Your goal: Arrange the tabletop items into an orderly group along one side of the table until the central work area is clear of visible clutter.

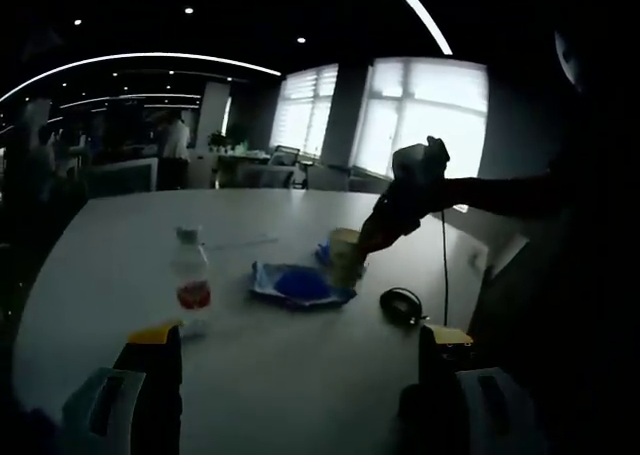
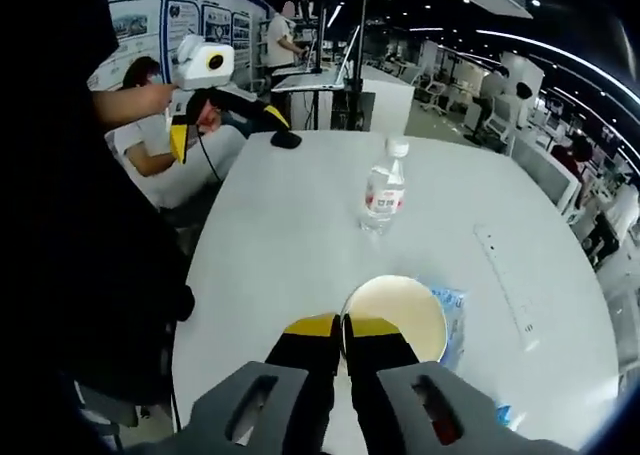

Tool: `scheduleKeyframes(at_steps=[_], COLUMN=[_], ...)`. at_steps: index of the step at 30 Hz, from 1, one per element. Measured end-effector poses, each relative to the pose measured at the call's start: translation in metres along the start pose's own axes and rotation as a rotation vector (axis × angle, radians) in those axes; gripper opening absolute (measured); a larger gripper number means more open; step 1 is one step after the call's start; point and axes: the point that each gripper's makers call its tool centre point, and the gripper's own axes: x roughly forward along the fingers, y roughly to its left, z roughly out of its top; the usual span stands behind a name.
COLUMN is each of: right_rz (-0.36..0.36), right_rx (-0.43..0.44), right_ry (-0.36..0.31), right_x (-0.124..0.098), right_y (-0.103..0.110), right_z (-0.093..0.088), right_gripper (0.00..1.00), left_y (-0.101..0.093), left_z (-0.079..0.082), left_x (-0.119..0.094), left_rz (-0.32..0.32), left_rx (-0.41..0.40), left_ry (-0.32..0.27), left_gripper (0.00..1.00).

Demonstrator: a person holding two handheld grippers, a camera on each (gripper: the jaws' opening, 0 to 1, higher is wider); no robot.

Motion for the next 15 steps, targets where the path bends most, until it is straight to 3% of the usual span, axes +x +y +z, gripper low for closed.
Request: scheduleKeyframes(at_steps=[15], right_rz=[-0.047], right_rx=[-0.116], right_ry=[-0.014], right_x=[0.042], right_y=[-0.022], right_z=[0.019], right_gripper=[0.0], left_y=[-0.002], left_z=[-0.006], left_x=[0.001], left_rz=[0.006], left_rx=[0.004], left_ry=[0.005], left_gripper=[0.96])
